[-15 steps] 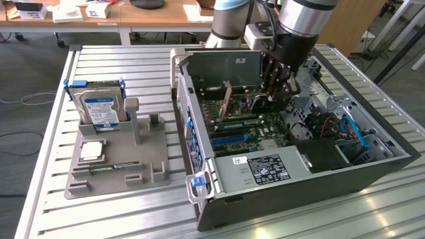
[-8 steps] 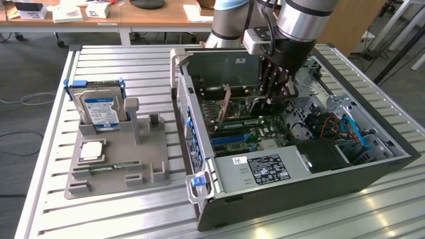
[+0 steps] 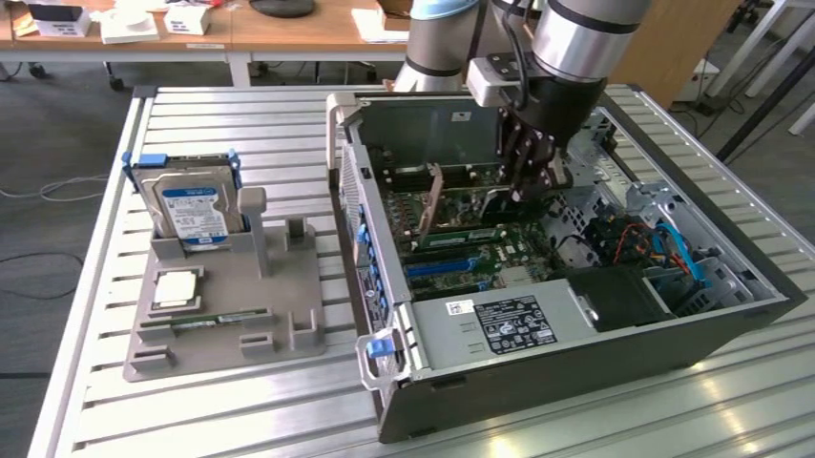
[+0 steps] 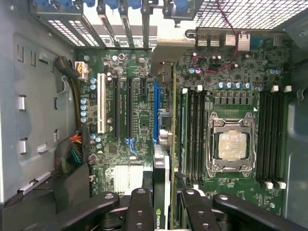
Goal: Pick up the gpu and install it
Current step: 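Insert the gpu into the slot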
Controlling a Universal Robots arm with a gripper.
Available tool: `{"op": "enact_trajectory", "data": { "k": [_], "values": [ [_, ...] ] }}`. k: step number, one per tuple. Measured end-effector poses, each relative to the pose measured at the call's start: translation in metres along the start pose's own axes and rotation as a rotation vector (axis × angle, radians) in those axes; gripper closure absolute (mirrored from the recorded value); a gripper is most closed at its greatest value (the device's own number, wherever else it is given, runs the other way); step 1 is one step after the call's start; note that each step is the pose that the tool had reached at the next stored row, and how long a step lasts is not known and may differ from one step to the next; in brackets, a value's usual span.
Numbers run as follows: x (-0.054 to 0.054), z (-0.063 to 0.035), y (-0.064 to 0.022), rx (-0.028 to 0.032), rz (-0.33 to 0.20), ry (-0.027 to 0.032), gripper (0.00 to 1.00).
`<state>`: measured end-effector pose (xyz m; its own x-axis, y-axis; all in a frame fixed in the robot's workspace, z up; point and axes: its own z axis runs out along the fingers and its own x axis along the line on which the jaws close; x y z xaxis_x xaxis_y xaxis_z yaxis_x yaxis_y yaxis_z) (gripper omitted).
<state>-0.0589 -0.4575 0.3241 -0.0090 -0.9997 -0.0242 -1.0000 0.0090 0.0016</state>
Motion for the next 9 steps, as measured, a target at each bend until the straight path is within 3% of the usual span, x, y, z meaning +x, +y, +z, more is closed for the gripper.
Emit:
{"op": "enact_trajectory", "data": {
  "k": [9],
  "values": [
    [0.0003, 0.0103, 0.0, 0.0, 0.0, 0.0001, 0.73]
  ]
}}
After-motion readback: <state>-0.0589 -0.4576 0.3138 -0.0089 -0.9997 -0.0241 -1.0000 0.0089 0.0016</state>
